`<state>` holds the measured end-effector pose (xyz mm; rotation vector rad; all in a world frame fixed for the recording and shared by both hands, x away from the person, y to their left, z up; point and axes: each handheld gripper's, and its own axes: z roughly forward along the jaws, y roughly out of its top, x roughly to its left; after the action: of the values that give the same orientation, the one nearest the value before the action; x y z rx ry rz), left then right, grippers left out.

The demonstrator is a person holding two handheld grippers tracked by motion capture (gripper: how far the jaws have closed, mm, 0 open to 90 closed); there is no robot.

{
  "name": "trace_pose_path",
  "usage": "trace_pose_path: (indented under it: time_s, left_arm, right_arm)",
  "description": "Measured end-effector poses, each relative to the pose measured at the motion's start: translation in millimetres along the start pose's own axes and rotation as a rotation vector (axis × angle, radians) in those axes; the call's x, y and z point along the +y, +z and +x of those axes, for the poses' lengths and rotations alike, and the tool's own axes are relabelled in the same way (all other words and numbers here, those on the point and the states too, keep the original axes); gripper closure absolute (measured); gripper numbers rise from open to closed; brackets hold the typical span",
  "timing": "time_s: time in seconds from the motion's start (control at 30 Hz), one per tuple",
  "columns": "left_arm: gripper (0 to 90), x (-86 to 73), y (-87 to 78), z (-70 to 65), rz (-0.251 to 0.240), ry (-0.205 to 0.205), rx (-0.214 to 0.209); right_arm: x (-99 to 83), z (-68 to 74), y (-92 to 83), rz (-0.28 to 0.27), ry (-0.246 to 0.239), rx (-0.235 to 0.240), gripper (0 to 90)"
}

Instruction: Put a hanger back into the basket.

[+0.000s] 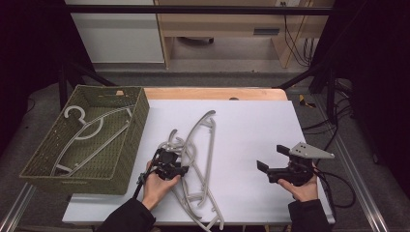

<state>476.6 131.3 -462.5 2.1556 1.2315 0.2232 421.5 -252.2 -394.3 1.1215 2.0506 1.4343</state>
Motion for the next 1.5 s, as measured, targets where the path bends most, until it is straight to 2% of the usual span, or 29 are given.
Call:
trace_pose_path:
  time_s: [0.2, 0.23, 0.3, 0.43, 0.5, 0.53, 0.57, 0.7, 0.73, 0.8, 0.9, 0.93, 0.97, 1.17, 1.3, 1.5]
  left_arm:
    - [65.3, 2.1, -0.5, -1.8, -0.005, -0.013, -0.018]
    - [66.2, 2.4, -2.4, -2.1, -0.017, -0.012, -0.026]
    - [67.5, 4.1, -8.1, -4.7, -0.064, -0.048, -0.048]
    - [70.1, 5.2, -12.9, -7.1, -0.099, -0.057, -0.073]
    - [73.1, 7.3, -18.9, -8.3, -0.138, -0.077, -0.111]
    - [74.2, 7.3, -18.9, -8.3, -0.138, -0.077, -0.111]
    - [74.2, 7.8, -21.1, -9.5, -0.164, -0.085, -0.130]
    - [79.1, 11.5, -28.8, -16.4, -0.222, -0.088, -0.194]
    - [80.0, 12.9, -31.1, -19.6, -0.235, -0.069, -0.199]
    - [80.1, 14.3, -35.5, -27.7, -0.254, -0.030, -0.177]
    - [80.1, 16.2, -41.5, -35.1, -0.278, 0.010, -0.223]
    - [80.2, 16.2, -41.5, -35.1, -0.278, 0.010, -0.223]
    - [80.2, 17.6, -46.2, -37.8, -0.285, 0.037, -0.219]
    - [80.2, 21.3, -61.0, -39.1, -0.314, 0.061, -0.234]
    - [80.2, 23.9, -71.8, -39.5, -0.328, 0.094, -0.232]
    - [80.2, 28.1, -85.4, -35.0, -0.340, 0.127, -0.229]
  right_arm:
    - [-0.2, -0.3, 0.4, 0.003, -0.005, 0.001, 3.7]
    - [-0.3, -0.2, 0.3, 0.006, -0.006, 0.002, 3.7]
    - [-0.3, -0.3, 0.3, 0.005, -0.006, 0.002, 3.7]
    - [-0.2, 0.1, 0.6, 0.002, -0.001, 0.000, 3.7]
    - [-0.3, 0.0, 0.5, 0.005, -0.005, 0.003, 3.7]
    - [-0.3, 0.0, 0.5, 0.005, -0.005, 0.003, 3.7]
    - [-0.3, 0.0, 0.6, 0.005, -0.004, 0.002, 3.7]
    - [-0.2, -0.4, 0.4, 0.003, -0.004, 0.000, 3.7]
    - [-0.2, -0.4, 0.3, 0.003, -0.003, -0.001, 3.7]
    - [-0.1, -0.2, -0.1, 0.003, -0.002, 0.001, 3.7]
    - [0.0, -0.2, -0.5, 0.000, 0.002, 0.002, 3.6]
    - [0.1, -0.3, -0.7, 0.000, 0.001, 0.001, 3.6]
    - [0.2, -0.5, -0.8, -0.002, -0.001, 0.000, 3.6]
    - [0.9, -1.6, -3.7, -0.011, 0.000, 0.000, 3.5]
    - [1.0, -1.5, -3.9, -0.012, 0.001, -0.003, 3.3]
    - [1.1, -1.9, -4.4, -0.015, 0.001, -0.006, 3.0]
